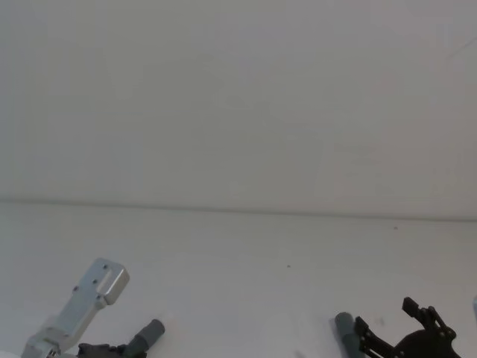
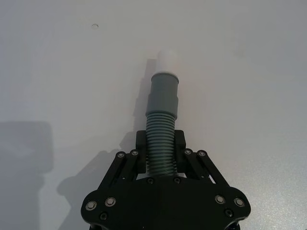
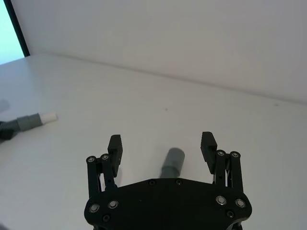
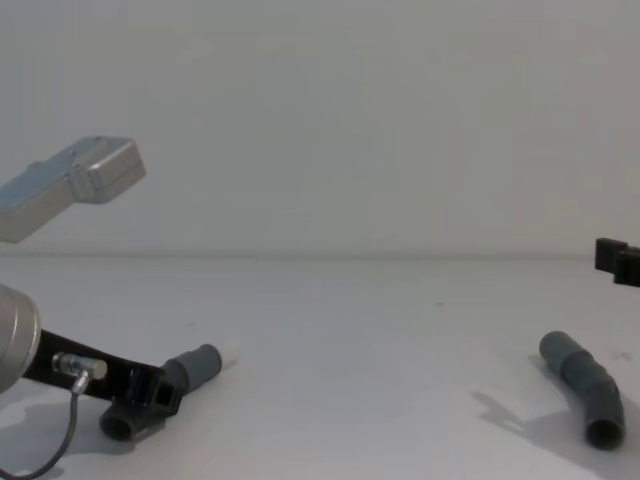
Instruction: Use both hands to pick up one end of the pipe from the table, align the ends, and insert them.
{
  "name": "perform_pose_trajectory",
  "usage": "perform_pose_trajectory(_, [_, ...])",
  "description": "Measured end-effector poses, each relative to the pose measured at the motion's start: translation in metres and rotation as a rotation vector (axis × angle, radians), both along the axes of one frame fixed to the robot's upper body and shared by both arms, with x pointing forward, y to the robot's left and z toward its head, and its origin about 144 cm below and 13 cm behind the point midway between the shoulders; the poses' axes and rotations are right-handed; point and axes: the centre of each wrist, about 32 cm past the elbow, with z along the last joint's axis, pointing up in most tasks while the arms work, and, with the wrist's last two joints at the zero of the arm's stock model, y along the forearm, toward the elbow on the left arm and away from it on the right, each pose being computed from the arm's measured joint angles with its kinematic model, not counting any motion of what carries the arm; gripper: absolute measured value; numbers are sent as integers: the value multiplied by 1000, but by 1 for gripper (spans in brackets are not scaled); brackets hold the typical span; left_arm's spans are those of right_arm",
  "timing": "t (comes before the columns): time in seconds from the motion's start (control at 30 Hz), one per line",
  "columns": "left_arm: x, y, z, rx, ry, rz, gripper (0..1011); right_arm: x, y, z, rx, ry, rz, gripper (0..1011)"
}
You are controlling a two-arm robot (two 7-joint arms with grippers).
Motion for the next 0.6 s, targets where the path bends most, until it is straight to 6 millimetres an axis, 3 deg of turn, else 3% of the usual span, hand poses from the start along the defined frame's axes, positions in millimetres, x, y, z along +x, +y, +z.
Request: perform_pose_trajectory(0.6, [0, 0, 0, 0, 0, 0, 299, -20, -4, 11, -96, 126, 36, 1002])
